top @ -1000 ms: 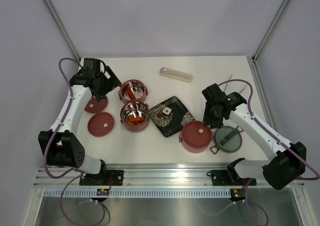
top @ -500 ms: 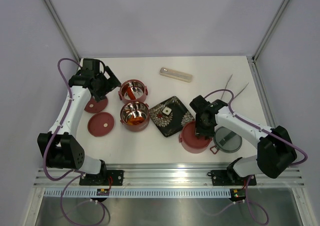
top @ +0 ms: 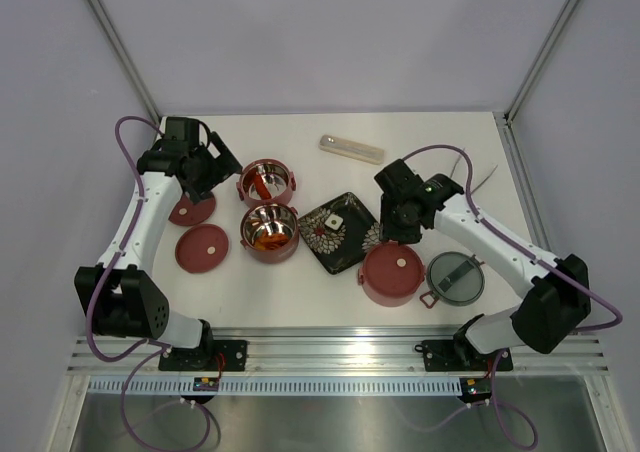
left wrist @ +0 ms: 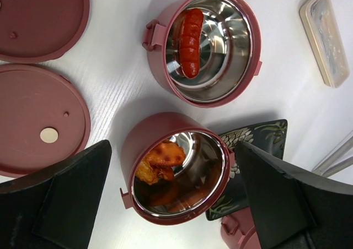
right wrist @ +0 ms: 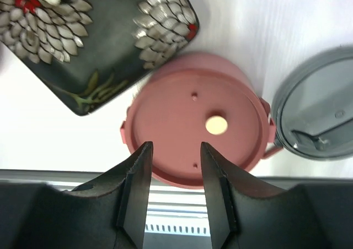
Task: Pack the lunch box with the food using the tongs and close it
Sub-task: Close the box lid on the packing box.
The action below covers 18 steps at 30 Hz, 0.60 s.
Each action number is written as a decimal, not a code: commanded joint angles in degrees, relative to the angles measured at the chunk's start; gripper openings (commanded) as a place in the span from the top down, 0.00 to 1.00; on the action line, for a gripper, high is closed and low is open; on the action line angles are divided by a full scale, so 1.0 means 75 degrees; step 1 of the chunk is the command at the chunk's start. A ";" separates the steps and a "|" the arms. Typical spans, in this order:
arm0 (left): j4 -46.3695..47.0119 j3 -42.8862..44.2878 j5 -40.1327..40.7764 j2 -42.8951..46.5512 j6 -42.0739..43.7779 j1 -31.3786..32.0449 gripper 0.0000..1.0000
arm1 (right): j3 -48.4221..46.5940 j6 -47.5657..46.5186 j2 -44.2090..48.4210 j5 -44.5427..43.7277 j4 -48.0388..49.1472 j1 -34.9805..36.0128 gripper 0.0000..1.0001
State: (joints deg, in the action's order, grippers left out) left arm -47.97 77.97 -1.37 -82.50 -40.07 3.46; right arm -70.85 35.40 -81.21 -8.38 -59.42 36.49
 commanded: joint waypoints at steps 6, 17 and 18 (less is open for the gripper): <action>0.0020 0.0080 0.0065 0.0418 0.0117 -0.0028 0.01 | 0.0516 -0.0360 -0.1006 0.0179 0.1053 0.0173 0.52; -0.0179 0.0139 0.0344 0.0500 0.0117 -0.0040 0.01 | 0.0542 -0.0688 -0.1032 -0.0124 0.0834 0.0244 0.53; -0.0225 0.0150 0.0381 0.0523 0.0117 -0.0052 0.01 | 0.0366 -0.0735 -0.0927 -0.0148 0.0635 0.0244 0.53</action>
State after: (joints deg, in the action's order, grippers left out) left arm -49.78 77.97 -0.67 -80.62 -40.07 3.44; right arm -64.66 31.55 -90.13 -7.11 -51.55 37.52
